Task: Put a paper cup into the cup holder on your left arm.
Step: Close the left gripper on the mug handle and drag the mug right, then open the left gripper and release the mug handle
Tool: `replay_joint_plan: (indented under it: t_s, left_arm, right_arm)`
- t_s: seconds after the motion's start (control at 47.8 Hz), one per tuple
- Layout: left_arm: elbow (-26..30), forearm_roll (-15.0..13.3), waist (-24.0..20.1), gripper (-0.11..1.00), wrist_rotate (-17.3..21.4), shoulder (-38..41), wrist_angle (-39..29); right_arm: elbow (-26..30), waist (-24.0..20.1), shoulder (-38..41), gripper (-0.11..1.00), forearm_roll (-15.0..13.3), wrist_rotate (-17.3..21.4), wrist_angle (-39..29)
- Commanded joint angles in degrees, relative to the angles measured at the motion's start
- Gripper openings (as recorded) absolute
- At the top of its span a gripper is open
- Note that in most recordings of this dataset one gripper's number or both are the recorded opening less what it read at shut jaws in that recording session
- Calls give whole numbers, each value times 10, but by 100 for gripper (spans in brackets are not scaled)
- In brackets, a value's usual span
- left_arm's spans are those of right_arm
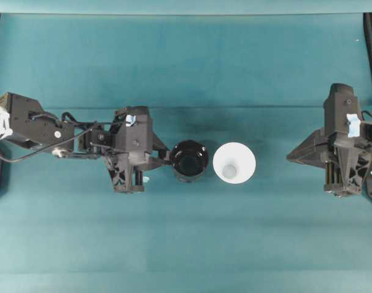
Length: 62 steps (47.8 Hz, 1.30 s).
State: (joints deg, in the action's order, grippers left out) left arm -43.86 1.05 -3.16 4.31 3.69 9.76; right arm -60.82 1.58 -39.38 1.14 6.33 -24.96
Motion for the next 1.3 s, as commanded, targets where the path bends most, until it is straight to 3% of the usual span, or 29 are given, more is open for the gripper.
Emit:
replay_joint_plan:
  t_s: [0.0,1.046,1.109,1.277]
  left_arm:
    - [8,1,2,29,0,1,5]
    - [10,0,-4,30,-12,12,-2]
    - [10,1,-4,39,-12,12,0]
    - [13,1,-2,83,-12,12,11]
  right_arm:
    - [11,1,-2,-3,1,4,2]
    - [10,1,-2,-3,2,4,2]
    - [11,1,-2,-3,2,4,2]
    - [10,1,-2,-3,2,4,2]
